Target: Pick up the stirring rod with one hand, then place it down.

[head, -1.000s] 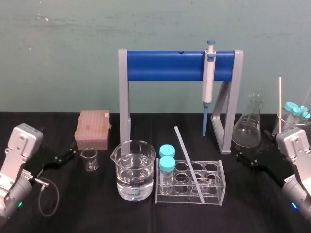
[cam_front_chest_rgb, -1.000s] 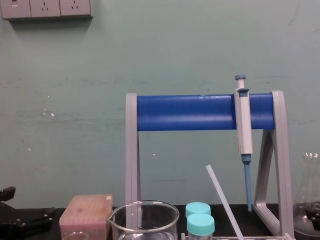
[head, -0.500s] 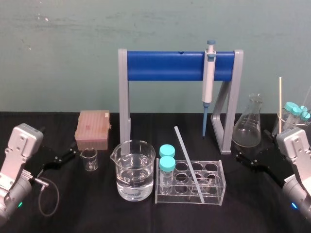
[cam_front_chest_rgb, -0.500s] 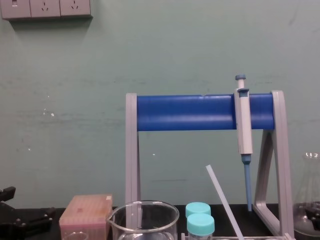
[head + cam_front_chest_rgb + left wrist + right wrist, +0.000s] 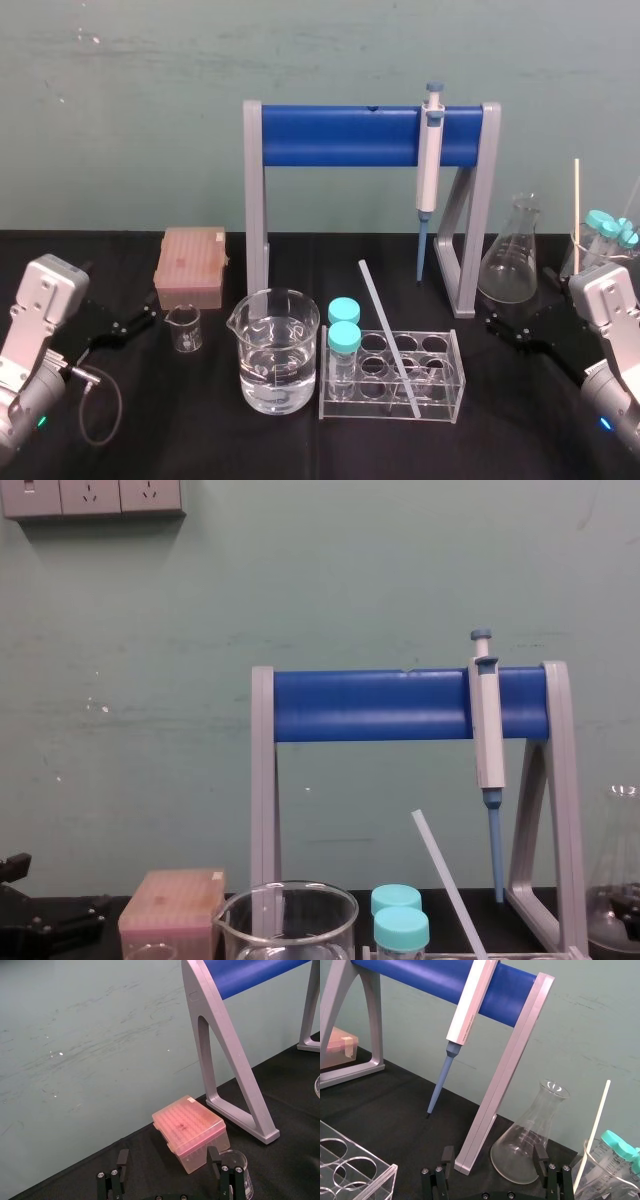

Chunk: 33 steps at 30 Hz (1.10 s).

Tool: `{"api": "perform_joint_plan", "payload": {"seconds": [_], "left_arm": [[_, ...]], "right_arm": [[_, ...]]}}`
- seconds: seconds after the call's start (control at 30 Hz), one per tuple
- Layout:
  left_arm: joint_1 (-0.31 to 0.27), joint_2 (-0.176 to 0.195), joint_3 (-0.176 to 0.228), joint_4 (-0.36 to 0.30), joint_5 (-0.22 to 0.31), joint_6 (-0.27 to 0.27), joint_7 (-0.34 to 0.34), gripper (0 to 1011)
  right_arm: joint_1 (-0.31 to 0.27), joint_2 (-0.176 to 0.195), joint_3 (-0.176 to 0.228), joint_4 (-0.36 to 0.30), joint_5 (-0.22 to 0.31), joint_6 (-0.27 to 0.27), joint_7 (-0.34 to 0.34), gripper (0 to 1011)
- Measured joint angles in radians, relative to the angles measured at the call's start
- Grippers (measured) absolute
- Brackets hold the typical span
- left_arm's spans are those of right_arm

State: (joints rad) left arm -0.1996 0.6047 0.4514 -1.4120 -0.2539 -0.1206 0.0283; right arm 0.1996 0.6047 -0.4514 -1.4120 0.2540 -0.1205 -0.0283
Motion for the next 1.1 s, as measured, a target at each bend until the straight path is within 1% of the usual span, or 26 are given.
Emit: {"api": "perform_joint_plan", "payload": {"seconds": [0.1,0.2,0.3,0.33,0.4,0.43,0.47,0.5,0.63,0.7,0.87,1.03,1.1], "left_arm": [[0.0,0.0,0.0,0.0,0.0,0.0,0.0,1000],[0.0,0.0,0.0,0.0,0.0,0.0,0.0,1000],[0.0,0.0,0.0,0.0,0.0,0.0,0.0,1000],[0.0,0.0,0.0,0.0,0.0,0.0,0.0,1000],[0.0,0.0,0.0,0.0,0.0,0.0,0.0,1000],[0.0,0.0,0.0,0.0,0.0,0.0,0.0,1000],[0.0,0.0,0.0,0.0,0.0,0.0,0.0,1000],[0.0,0.0,0.0,0.0,0.0,0.0,0.0,1000],[0.0,0.0,0.0,0.0,0.0,0.0,0.0,1000],[0.0,0.0,0.0,0.0,0.0,0.0,0.0,1000],[0.0,0.0,0.0,0.0,0.0,0.0,0.0,1000],[0.0,0.0,0.0,0.0,0.0,0.0,0.0,1000],[0.0,0.0,0.0,0.0,0.0,0.0,0.0,1000]], "right_arm": [[0.0,0.0,0.0,0.0,0.0,0.0,0.0,1003],[0.0,-0.004,0.014,0.003,0.001,0.0,0.005,1003],[0.003,-0.011,0.034,0.002,0.029,0.0,0.033,1003],[0.007,-0.017,0.046,-0.002,0.054,0.0,0.059,1003],[0.012,-0.024,0.056,-0.009,0.086,0.003,0.089,1003],[0.017,-0.032,0.065,-0.017,0.125,0.012,0.126,1003],[0.019,-0.036,0.068,-0.02,0.139,0.017,0.142,1003],[0.025,-0.045,0.074,-0.027,0.177,0.034,0.183,1003],[0.036,-0.063,0.077,-0.041,0.24,0.076,0.255,1003],[0.046,-0.079,0.072,-0.059,0.284,0.121,0.318,1003],[0.055,-0.088,0.057,-0.081,0.303,0.161,0.383,1003],[0.057,-0.089,0.036,-0.105,0.296,0.189,0.442,1003],[0.059,-0.089,0.03,-0.108,0.291,0.194,0.454,1003]]}}
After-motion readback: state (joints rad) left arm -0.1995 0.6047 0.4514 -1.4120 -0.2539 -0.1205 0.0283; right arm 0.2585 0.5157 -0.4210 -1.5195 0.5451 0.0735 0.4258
